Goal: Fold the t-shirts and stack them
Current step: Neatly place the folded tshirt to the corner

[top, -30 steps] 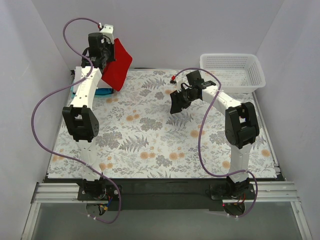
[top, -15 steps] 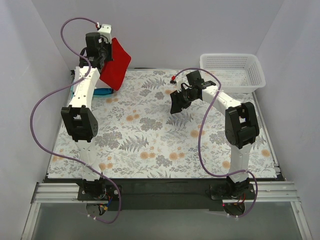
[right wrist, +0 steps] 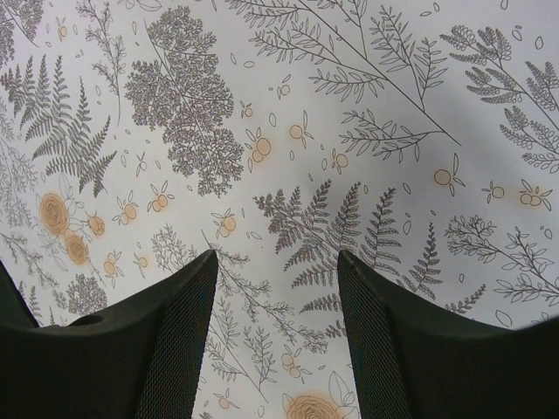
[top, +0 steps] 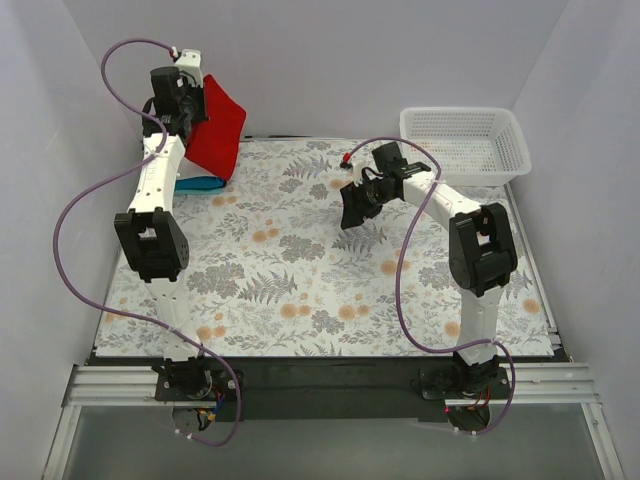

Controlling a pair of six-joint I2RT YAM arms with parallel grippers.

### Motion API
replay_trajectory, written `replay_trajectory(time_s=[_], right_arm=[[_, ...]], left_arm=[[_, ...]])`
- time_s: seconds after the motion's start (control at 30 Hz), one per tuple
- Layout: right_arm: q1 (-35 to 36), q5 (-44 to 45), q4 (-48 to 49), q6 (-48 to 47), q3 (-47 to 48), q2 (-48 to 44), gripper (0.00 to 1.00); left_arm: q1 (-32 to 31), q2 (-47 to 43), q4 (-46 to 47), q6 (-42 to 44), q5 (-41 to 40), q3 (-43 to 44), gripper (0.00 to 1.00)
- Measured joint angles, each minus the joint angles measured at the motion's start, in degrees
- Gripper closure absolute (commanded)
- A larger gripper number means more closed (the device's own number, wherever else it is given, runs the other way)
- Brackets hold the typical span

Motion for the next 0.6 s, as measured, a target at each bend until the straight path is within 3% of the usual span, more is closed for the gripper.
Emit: replay_trajectory(time_s=[0.6], right_arm=[[0.0, 0.8, -1.0, 0.0, 0.0, 0.7, 0.36]], left_arm=[[3.0, 3.7, 3.2, 3.1, 0.8, 0.0, 1.0]])
